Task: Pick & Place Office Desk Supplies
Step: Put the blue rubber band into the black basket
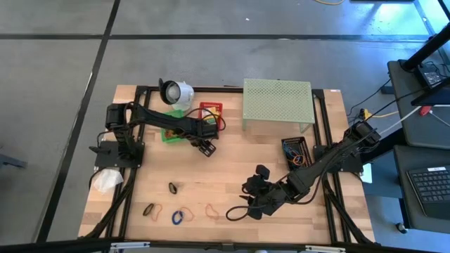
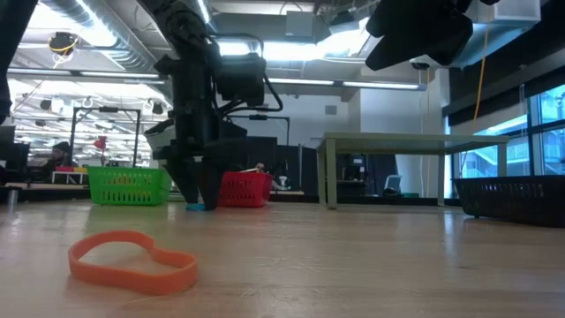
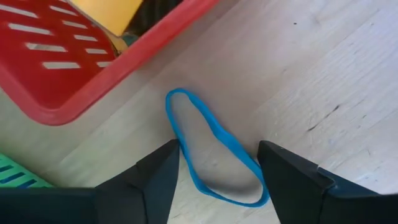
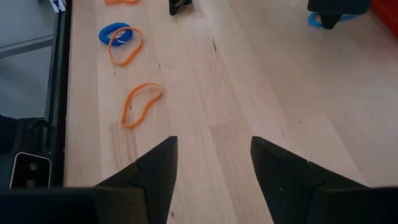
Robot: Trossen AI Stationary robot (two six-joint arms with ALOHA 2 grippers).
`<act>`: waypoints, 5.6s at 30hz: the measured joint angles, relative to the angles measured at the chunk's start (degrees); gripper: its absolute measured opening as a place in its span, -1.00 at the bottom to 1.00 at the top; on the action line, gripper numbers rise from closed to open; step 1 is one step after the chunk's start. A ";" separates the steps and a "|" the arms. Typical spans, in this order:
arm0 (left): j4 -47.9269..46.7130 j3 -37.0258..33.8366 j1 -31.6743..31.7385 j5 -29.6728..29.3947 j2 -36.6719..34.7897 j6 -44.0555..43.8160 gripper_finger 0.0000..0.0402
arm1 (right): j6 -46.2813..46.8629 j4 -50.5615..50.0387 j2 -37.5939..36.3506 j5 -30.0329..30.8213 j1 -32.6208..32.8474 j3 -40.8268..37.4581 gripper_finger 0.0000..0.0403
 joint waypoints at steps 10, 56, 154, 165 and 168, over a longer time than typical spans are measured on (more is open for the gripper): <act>-0.33 -0.08 -0.07 -0.22 0.11 0.01 -0.54 | 1.38 1.03 0.00 -2.74 0.02 0.00 0.02; 15.14 -0.24 -17.79 13.33 -23.86 1.11 -0.99 | -33.36 14.21 0.00 12.18 -0.31 0.00 0.02; 27.72 -12.60 -35.94 -34.62 -38.86 18.40 -0.09 | 27.79 -56.01 -19.50 4.55 -3.72 4.61 -1.00; 32.68 -19.72 -39.13 -30.94 -38.86 17.63 -0.09 | 37.88 -59.56 -20.40 -7.36 -3.74 -5.18 -1.00; 32.75 -19.69 -39.85 -26.04 -38.86 17.62 -0.09 | 41.78 -58.77 -21.37 -9.17 -3.74 -9.78 -1.00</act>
